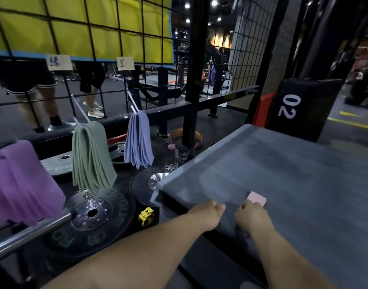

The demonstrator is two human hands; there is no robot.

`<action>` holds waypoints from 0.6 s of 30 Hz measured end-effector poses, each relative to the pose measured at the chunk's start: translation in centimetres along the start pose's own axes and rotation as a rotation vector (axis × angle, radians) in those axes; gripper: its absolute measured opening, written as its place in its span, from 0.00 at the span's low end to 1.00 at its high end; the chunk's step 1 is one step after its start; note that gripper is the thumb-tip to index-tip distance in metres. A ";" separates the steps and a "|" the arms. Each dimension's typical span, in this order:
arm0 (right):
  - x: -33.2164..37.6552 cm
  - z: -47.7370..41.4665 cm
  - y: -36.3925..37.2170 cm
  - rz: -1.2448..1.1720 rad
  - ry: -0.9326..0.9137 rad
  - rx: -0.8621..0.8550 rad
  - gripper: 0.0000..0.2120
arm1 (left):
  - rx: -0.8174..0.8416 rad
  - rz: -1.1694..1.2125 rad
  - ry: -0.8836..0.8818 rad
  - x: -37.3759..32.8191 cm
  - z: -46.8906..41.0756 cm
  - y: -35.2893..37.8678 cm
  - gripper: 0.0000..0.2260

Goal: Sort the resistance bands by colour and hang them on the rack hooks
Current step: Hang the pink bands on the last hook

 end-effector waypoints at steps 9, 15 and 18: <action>3.8 1.7 -1.8 -0.326 -0.246 -0.089 0.08 | -0.098 0.026 0.127 0.8 0.1 -1.0 0.30; 6.5 5.1 -3.5 -0.696 -0.344 -0.097 0.03 | -0.177 0.240 0.232 1.4 1.3 -2.9 0.34; 7.1 6.2 -4.0 -0.797 -0.342 -0.118 0.04 | -0.234 0.256 0.254 1.7 2.8 -4.4 0.27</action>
Point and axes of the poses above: each hand's wrist, its own z-axis away from the middle knuckle, its own y-axis out of the palm, x = y × z, the point moved 6 cm from there along -z, towards the middle knuckle, and after that the axes turned 1 degree about z, right-handed, at the moved point
